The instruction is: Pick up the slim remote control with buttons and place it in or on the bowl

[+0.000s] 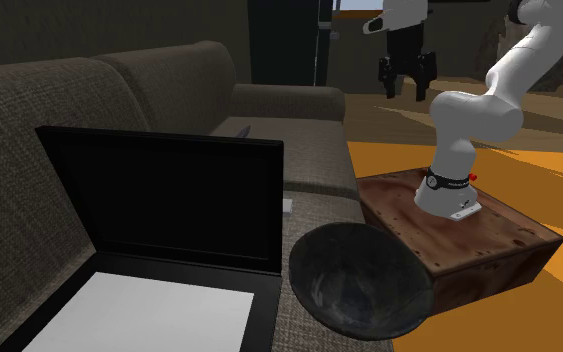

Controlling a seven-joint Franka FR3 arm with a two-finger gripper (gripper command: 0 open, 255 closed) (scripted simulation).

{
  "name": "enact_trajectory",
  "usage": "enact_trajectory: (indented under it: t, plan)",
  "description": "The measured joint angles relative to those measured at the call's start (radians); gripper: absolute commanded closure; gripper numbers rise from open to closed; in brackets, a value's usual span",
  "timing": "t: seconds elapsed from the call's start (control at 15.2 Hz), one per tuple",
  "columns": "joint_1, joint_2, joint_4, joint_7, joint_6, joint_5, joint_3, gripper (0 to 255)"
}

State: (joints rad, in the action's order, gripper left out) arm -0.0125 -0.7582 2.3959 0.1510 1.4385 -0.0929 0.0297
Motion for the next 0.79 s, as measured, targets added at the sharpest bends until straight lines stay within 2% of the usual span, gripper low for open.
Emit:
enact_trajectory:
  t: [0.2, 0.79]
  plan:
    - [-0.001, 0.035, -0.002, -0.015, 0.04, -0.005, -0.01, 0]
    - [-0.007, 0.31, -0.063, -0.13, 0.315, -0.021, -0.082, 0]
